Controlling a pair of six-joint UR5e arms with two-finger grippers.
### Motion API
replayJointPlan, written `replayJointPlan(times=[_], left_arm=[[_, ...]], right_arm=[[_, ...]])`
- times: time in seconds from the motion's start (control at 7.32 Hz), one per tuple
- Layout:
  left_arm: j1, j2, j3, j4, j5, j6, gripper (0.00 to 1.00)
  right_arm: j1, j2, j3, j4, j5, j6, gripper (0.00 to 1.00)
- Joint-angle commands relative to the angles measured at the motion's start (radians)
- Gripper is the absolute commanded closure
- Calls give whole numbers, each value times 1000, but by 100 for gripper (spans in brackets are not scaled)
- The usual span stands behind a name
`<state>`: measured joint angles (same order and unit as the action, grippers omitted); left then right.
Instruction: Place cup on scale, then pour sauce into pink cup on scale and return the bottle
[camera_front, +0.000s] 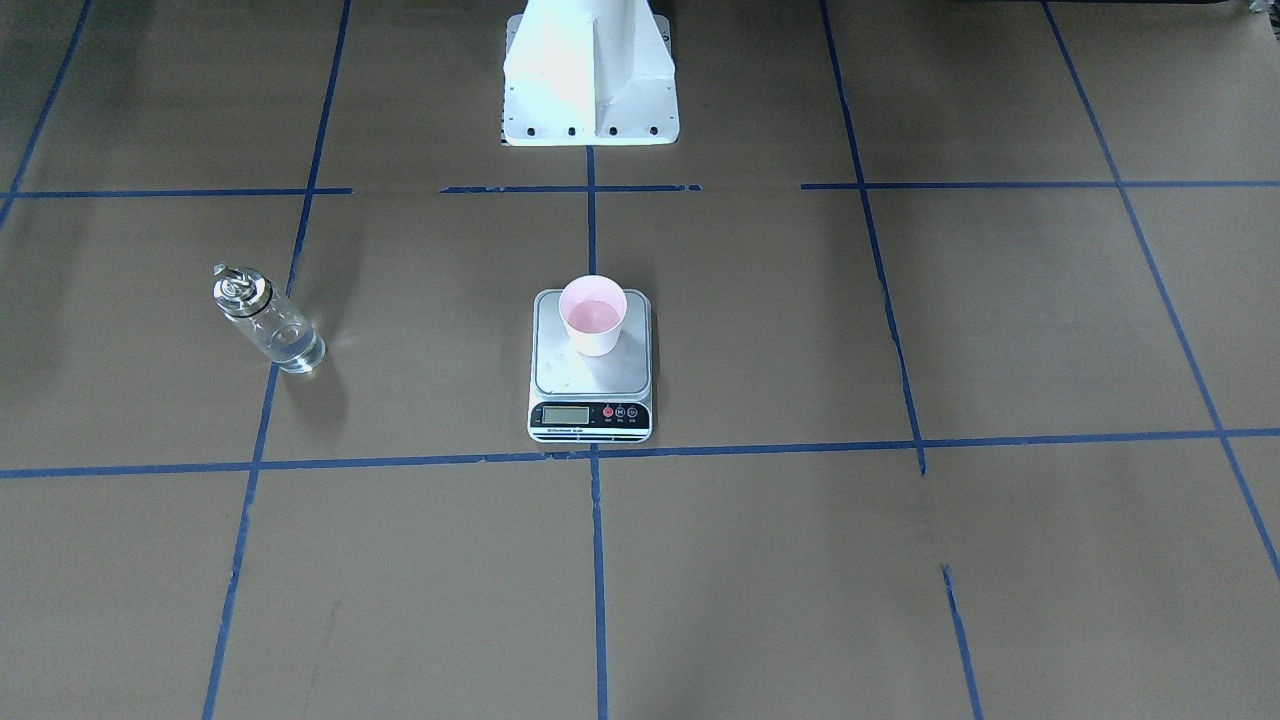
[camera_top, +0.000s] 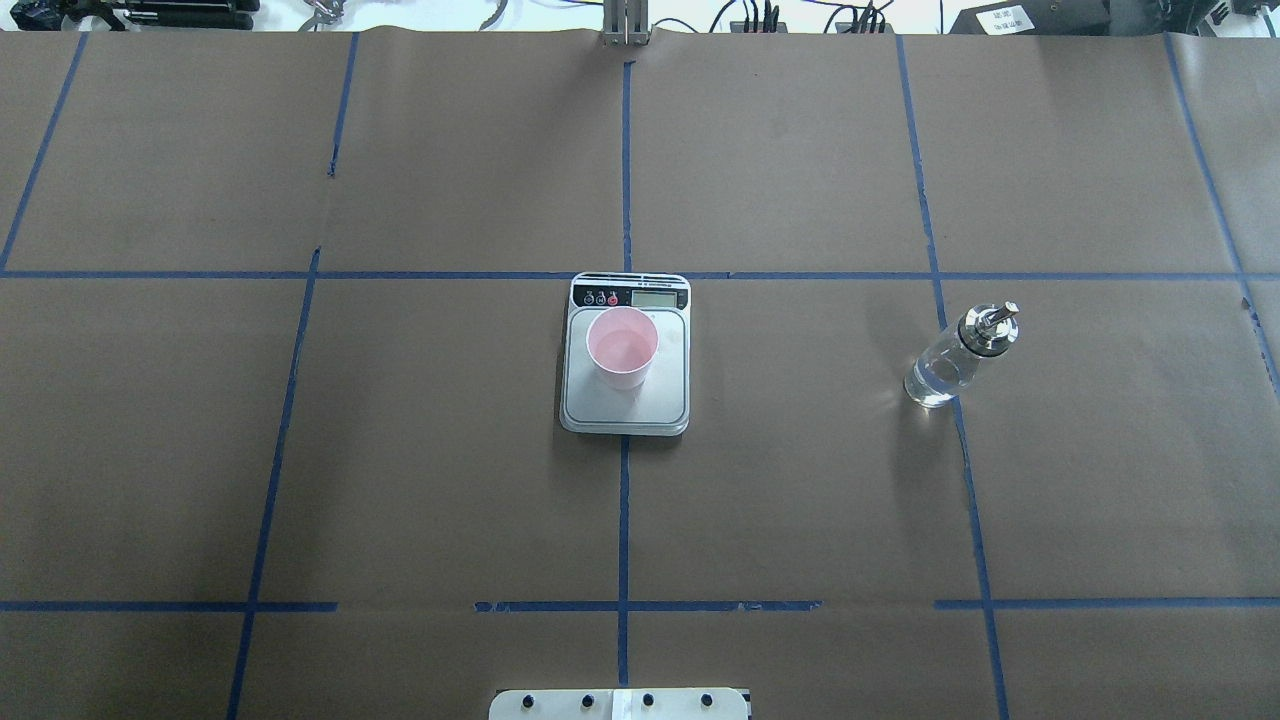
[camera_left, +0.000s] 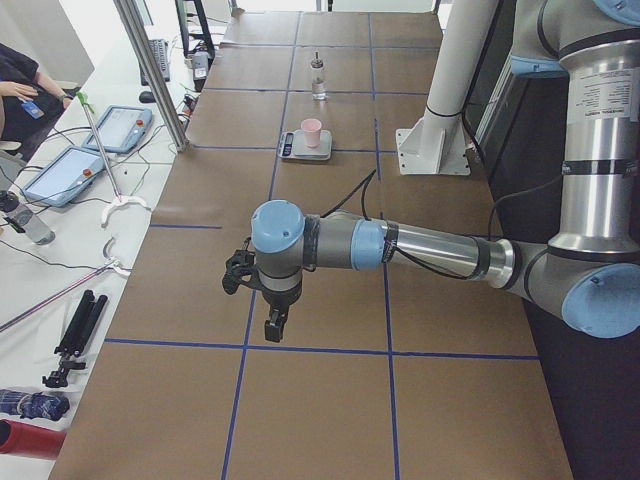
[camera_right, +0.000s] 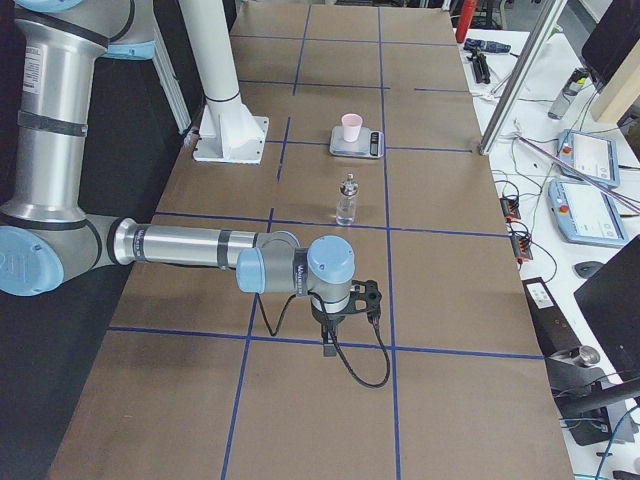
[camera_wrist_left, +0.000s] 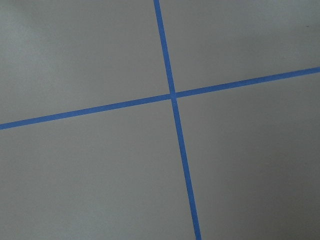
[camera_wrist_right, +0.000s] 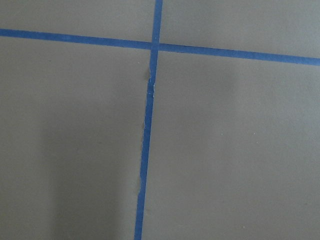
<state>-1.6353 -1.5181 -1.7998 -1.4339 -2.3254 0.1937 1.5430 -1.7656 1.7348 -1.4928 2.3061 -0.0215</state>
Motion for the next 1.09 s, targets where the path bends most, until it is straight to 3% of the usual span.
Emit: replayJointPlan(times=[0.0,0.96], left_arm=[[0,1,0,0,1,-5,0],[0,3,17,0,6,-3,0]], right_arm=[[0,0,0,0,6,2,0],[-1,2,0,6,6,2,0]])
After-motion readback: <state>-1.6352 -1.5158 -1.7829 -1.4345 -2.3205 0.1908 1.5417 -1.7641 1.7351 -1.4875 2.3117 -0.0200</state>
